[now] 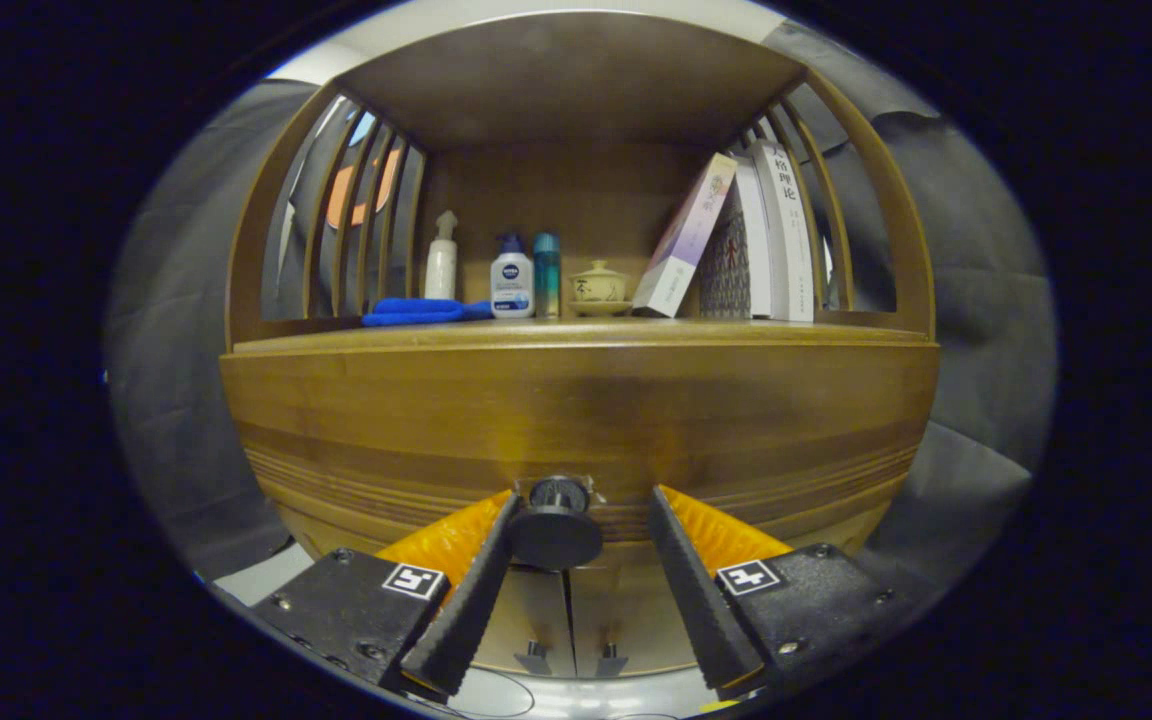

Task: Pull open the drawer, take out the items inside it, and place them on the countertop above the cabinet.

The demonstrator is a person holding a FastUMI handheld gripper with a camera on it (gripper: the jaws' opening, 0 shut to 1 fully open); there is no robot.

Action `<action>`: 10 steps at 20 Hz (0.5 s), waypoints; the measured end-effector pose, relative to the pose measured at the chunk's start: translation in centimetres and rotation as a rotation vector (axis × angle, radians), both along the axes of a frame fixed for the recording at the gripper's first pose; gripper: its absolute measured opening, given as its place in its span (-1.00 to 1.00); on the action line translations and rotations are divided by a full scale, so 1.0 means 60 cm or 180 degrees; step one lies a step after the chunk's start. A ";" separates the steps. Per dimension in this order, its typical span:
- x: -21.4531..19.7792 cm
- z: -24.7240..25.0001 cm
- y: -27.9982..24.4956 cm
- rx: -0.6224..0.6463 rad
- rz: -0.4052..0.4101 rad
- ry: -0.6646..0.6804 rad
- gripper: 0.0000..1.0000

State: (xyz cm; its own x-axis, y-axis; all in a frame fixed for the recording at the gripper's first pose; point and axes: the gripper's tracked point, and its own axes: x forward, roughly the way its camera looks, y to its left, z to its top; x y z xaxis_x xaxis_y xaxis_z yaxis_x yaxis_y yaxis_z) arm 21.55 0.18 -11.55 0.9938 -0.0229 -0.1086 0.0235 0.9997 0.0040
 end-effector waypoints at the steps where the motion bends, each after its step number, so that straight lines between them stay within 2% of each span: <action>1: 0.002 -0.007 0.001 0.0019 0.0013 0.0054 0.71; 8: 0.000 -0.008 0.018 0.0084 0.0070 0.0059 -0.07; 10: -0.001 -0.008 0.019 0.0153 0.0088 0.0132 -0.18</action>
State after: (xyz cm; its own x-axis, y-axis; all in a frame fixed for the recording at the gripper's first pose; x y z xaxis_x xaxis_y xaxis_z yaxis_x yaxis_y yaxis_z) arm 21.49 1.29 -12.05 0.9886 0.0106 -0.1499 -0.0029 0.9987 0.0515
